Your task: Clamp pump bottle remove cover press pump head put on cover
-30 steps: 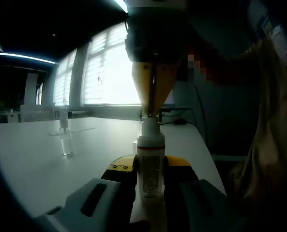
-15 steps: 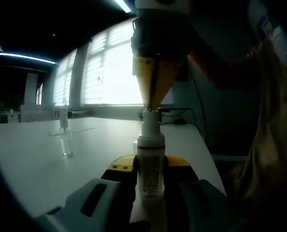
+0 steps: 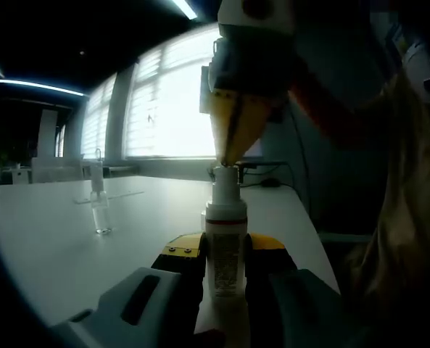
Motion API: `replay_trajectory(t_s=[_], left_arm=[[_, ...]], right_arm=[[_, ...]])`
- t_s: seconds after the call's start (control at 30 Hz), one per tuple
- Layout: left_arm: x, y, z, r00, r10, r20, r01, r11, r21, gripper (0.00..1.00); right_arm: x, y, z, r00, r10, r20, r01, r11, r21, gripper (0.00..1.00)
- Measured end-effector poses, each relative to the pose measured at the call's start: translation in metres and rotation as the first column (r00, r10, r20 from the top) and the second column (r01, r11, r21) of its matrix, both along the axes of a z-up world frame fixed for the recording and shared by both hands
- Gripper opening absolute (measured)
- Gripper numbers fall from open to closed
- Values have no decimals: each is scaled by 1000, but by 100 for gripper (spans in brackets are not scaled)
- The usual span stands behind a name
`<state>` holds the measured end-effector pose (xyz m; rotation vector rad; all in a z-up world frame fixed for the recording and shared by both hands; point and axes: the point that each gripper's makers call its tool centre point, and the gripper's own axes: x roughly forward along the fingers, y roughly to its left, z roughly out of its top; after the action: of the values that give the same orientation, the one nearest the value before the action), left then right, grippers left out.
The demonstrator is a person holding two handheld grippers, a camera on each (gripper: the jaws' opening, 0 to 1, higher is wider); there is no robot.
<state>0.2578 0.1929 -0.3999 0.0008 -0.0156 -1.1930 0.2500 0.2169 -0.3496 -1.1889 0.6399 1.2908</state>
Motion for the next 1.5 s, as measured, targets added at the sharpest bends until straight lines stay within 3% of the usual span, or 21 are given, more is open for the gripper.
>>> replay_trajectory(t_s=[0.37, 0.7, 0.83, 0.93, 1.17, 1.5], left_arm=[[0, 0, 1, 1000, 2, 2, -2, 1000, 0, 12], [0, 0, 1, 1000, 1, 1, -1, 1000, -1, 12], [0, 0, 1, 1000, 4, 1, -4, 1000, -1, 12], [0, 0, 1, 1000, 4, -1, -4, 1000, -2, 12], [0, 0, 1, 1000, 10, 3, -10, 1000, 0, 12], [1, 0, 1, 1000, 11, 0, -11, 1000, -2, 12]], right_arm=[[0, 2, 3, 999, -38, 23, 34, 989, 144, 0], [-2, 16, 0, 998, -61, 7, 55, 945, 321, 0], [8, 19, 8, 991, -122, 49, 90, 900, 426, 0], [5, 17, 17, 988, -150, 20, 120, 858, 500, 0], [-1, 1, 28, 980, -192, 44, 132, 807, 575, 0], [1, -36, 34, 953, -302, 23, 202, 689, 696, 2]])
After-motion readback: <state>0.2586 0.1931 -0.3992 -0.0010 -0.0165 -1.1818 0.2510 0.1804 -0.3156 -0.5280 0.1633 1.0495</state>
